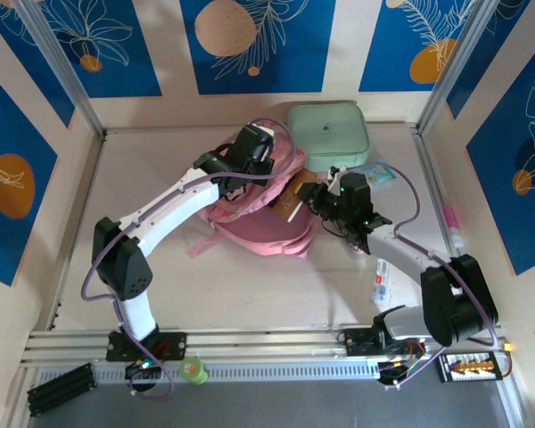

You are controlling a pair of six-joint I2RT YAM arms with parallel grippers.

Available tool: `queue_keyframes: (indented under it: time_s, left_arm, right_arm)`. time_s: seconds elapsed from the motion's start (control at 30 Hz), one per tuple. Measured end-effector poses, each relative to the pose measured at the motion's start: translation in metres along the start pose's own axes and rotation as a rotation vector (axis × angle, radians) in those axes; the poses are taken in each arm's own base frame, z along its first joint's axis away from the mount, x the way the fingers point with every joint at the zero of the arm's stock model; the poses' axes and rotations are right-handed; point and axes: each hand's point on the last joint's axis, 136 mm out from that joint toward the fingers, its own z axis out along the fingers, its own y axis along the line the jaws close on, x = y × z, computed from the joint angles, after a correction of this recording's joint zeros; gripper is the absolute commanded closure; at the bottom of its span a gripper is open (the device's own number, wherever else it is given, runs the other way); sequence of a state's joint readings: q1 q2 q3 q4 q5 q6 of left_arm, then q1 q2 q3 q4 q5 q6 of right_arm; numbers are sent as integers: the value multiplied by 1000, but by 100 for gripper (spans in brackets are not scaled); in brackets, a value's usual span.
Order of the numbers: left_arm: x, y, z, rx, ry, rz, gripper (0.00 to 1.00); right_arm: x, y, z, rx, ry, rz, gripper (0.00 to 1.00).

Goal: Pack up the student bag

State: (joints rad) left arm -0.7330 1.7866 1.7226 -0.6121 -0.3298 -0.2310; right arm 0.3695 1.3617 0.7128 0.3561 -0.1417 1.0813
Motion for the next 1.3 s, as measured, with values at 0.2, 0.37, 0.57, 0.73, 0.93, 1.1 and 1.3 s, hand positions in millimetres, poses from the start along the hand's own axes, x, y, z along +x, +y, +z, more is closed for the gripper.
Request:
queue_keyframes:
  time_s: [0.2, 0.37, 0.57, 0.73, 0.93, 1.1, 1.3]
  left_arm:
    - [0, 0, -1, 9, -1, -9, 100]
    - [1, 2, 1, 18, -2, -38, 100]
    - [-2, 9, 3, 59, -6, -100, 100]
    - [-4, 12, 4, 106, -1, -124, 100]
    - [-5, 21, 6, 125, 8, -167, 100]
    - [-5, 24, 7, 139, 14, -193, 100]
    - [-3, 28, 10, 156, 26, -210, 100]
  right_arm:
    - [-11, -14, 34, 66, -6, 49, 86]
    - [-4, -49, 75, 154, 8, 124, 85]
    - [-6, -47, 118, 163, 2, 125, 83]
    - [-2, -27, 147, 110, 10, 94, 75]
    - [1, -20, 162, 66, 65, 78, 54]
    - [3, -25, 146, 80, 98, 94, 30]
    - [-14, -21, 81, 54, 85, 124, 30]
